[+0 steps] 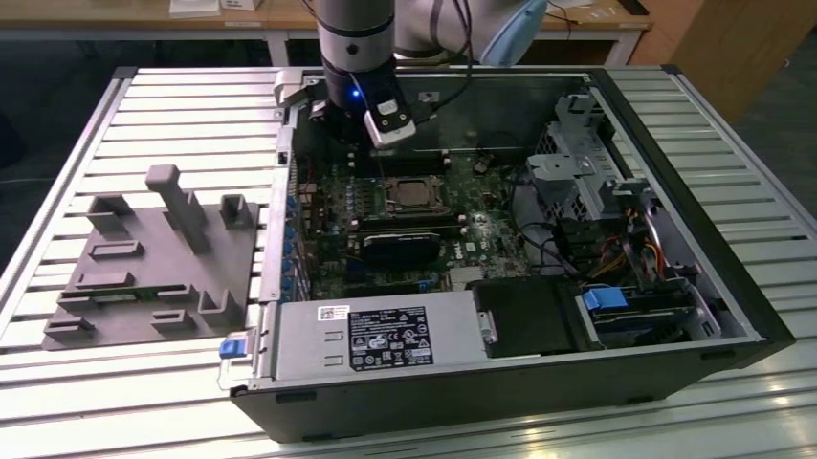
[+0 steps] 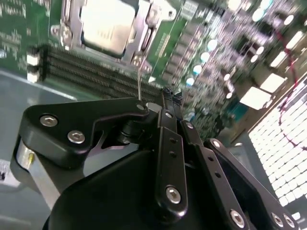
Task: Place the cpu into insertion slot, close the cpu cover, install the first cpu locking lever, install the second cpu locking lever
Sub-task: 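Install the first cpu locking lever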
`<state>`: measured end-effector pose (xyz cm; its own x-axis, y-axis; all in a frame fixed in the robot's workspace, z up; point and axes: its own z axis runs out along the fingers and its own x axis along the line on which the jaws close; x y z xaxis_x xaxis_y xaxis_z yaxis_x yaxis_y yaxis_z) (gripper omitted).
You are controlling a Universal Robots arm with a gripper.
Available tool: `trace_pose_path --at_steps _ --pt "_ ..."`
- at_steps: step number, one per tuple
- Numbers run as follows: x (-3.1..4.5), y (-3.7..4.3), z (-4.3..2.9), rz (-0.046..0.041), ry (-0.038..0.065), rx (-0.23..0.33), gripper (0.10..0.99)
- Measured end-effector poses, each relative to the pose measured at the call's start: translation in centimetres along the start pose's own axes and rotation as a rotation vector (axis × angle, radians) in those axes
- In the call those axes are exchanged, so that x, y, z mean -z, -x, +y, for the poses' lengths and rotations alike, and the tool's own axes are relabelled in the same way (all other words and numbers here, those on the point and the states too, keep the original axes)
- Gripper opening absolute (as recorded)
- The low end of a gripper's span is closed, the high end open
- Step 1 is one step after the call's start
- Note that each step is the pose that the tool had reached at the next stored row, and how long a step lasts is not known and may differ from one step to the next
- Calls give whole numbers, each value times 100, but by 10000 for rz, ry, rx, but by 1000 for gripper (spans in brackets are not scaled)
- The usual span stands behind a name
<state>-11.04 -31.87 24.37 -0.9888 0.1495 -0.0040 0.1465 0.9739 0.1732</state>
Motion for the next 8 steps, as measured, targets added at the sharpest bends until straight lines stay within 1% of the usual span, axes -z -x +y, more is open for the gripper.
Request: trace_pose_path --at_steps 3,4,5,8 --pt "0 -11 -2 67 451 -13 102" --pt "0 -12 -2 80 537 -16 102" --pt "0 -13 -2 82 553 -17 102" --pt "0 -12 -2 83 555 -17 102"
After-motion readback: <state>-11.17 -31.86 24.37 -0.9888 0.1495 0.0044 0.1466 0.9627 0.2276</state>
